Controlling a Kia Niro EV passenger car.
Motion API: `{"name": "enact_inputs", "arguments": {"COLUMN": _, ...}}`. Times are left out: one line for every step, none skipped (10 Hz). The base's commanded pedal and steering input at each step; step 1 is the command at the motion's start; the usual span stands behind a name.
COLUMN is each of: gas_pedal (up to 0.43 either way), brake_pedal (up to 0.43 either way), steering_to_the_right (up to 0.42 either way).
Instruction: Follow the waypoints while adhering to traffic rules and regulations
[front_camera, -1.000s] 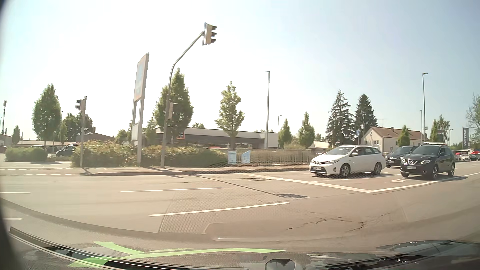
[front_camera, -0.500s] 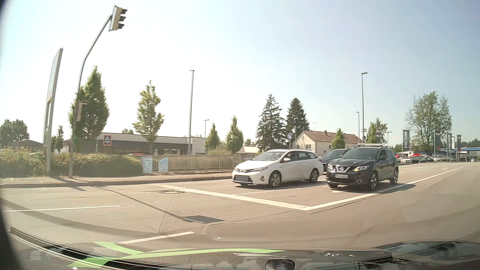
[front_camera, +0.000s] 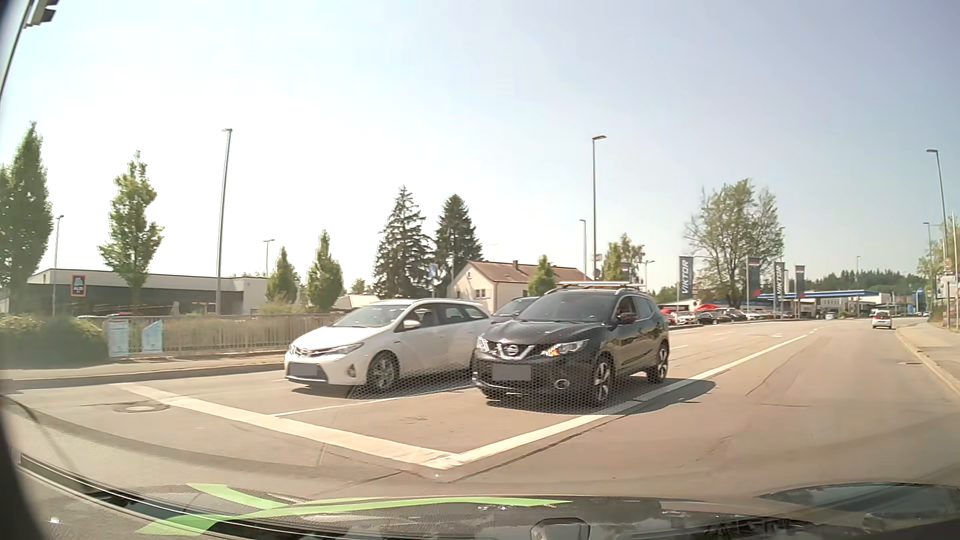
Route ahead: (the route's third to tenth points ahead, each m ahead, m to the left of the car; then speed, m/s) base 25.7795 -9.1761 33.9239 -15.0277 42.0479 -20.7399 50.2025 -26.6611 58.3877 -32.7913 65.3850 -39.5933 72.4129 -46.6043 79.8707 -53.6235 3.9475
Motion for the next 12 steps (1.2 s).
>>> {"name": "enact_inputs", "arguments": {"gas_pedal": 0.0, "brake_pedal": 0.0, "steering_to_the_right": 0.463}}
{"name": "enact_inputs", "arguments": {"gas_pedal": 0.02, "brake_pedal": 0.0, "steering_to_the_right": 0.463}}
{"name": "enact_inputs", "arguments": {"gas_pedal": 0.059, "brake_pedal": 0.0, "steering_to_the_right": 0.463}}
{"name": "enact_inputs", "arguments": {"gas_pedal": 0.067, "brake_pedal": 0.0, "steering_to_the_right": 0.463}}
{"name": "enact_inputs", "arguments": {"gas_pedal": 0.067, "brake_pedal": 0.0, "steering_to_the_right": 0.463}}
{"name": "enact_inputs", "arguments": {"gas_pedal": 0.067, "brake_pedal": 0.0, "steering_to_the_right": 0.459}}
{"name": "enact_inputs", "arguments": {"gas_pedal": 0.067, "brake_pedal": 0.0, "steering_to_the_right": 0.452}}
{"name": "enact_inputs", "arguments": {"gas_pedal": 0.067, "brake_pedal": 0.0, "steering_to_the_right": 0.443}}
{"name": "enact_inputs", "arguments": {"gas_pedal": 0.079, "brake_pedal": 0.0, "steering_to_the_right": 0.432}}
{"name": "enact_inputs", "arguments": {"gas_pedal": 0.087, "brake_pedal": 0.0, "steering_to_the_right": 0.409}}
{"name": "enact_inputs", "arguments": {"gas_pedal": 0.087, "brake_pedal": 0.0, "steering_to_the_right": 0.38}}
{"name": "enact_inputs", "arguments": {"gas_pedal": 0.087, "brake_pedal": 0.0, "steering_to_the_right": 0.352}}
